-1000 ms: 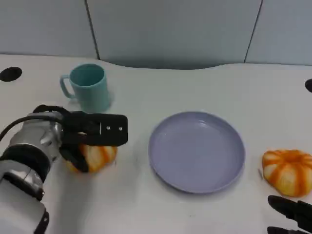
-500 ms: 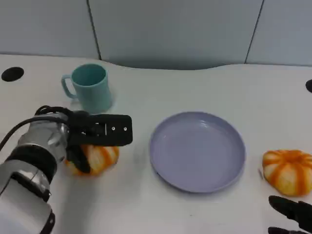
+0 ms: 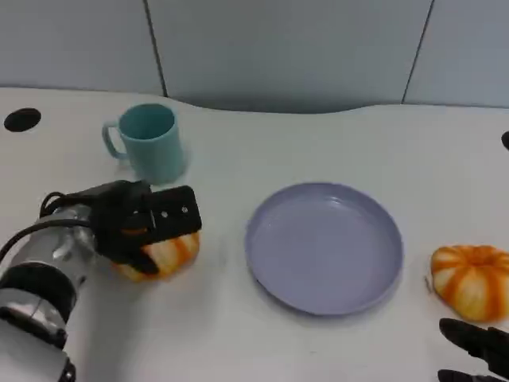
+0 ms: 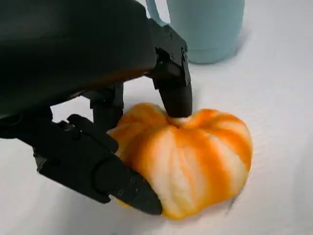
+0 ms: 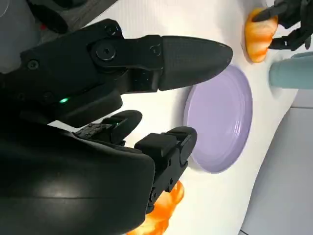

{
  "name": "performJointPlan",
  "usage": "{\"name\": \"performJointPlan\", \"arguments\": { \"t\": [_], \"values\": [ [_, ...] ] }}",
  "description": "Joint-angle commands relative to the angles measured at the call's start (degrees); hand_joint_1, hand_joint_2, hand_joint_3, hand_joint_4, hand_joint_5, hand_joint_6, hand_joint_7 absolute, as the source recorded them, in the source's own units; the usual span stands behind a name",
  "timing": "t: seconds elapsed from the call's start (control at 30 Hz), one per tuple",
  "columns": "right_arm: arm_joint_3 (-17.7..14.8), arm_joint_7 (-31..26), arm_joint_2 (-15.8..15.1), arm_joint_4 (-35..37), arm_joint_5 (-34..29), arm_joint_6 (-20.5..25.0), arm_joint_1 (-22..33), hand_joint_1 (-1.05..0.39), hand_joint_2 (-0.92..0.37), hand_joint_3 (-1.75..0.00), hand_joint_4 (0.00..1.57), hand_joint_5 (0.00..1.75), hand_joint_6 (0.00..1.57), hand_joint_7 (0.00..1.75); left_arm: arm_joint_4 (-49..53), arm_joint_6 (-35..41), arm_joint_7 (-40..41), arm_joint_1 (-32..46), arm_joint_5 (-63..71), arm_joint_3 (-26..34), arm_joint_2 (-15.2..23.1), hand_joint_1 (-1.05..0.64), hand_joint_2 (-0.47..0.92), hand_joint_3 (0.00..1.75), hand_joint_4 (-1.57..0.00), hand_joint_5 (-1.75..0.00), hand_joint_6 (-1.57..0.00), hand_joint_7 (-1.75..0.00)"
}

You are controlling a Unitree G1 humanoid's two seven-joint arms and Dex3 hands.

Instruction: Grasp the bread from the table and place it into the plate.

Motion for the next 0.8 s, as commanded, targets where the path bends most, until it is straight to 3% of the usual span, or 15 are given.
{"name": "performJointPlan", "arguments": {
  "t": [0.03,0.33,0.57,0.8],
  "values": [
    [0.26,-0.33,-0.12,0.14,-0.15,-0.14,-0.20,-0.53,-0.92,-0.51,0.64,0.00,0.45,0.00,-3.81,-1.58,-2.79,0.65,-3.31,2.85,1.89,-0.20,0.88,0.02,-0.89,-1.75,-0.69,-1.75],
    [1.08,-0.92,-0.04,0.45,-0.47,0.00,-0.73,-0.53,-0.92,-0.51,0.65,0.01,0.46,0.00,-16.55,-0.64,-9.94,1.93,-7.48,6.45,5.11,-0.20,0.87,0.01,-0.85,-1.75,-0.65,-1.75],
    [1.55,-1.18,-0.04,0.83,-1.13,0.06,-1.23,-0.53,-0.92,-0.51,0.65,0.01,0.45,0.00,-23.85,0.79,-12.24,3.95,-9.99,8.94,5.52,-0.19,0.85,0.01,-0.85,-1.75,-0.66,-1.75],
    [1.73,-1.24,0.13,0.94,-1.03,0.58,-1.41,-0.53,-0.92,-0.51,0.64,0.00,0.46,0.00,-32.17,0.12,-14.07,3.47,-10.82,7.82,2.22,-0.14,0.87,0.01,-0.88,-1.75,-0.68,-1.75]
  ]
}}
